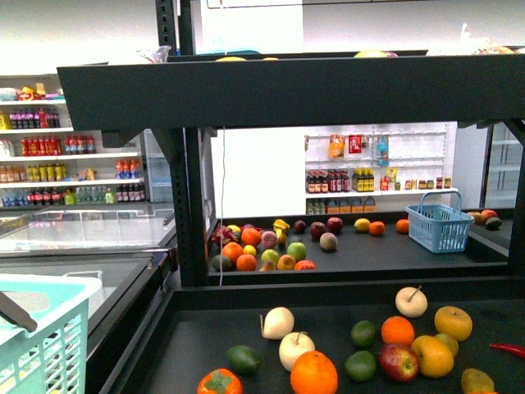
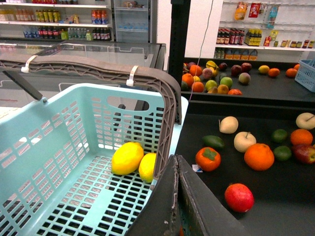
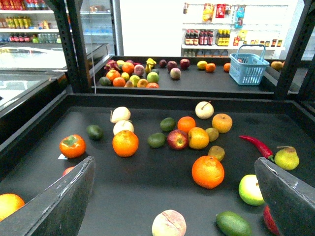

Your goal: Pick lemon from shelf

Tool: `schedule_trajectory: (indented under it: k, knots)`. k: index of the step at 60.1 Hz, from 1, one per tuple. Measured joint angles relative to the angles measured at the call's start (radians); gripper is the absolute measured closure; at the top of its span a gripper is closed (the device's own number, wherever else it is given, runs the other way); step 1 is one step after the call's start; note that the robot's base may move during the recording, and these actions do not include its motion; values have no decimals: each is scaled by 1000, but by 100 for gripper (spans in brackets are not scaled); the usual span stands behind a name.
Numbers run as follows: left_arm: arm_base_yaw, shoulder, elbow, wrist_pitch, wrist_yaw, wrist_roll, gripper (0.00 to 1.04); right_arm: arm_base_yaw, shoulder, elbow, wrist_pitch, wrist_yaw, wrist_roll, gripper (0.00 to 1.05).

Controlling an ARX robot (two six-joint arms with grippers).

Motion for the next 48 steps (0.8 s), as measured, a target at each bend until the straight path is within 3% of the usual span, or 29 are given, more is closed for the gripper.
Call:
schedule_trajectory:
  k: [7, 48]
  knots:
    - [0, -106, -38, -73, 0, 2, 102, 0, 0, 0, 0, 0, 0, 7]
    - [0, -229, -167, -52, 0, 3, 102, 0, 0, 0, 0, 0, 0, 7]
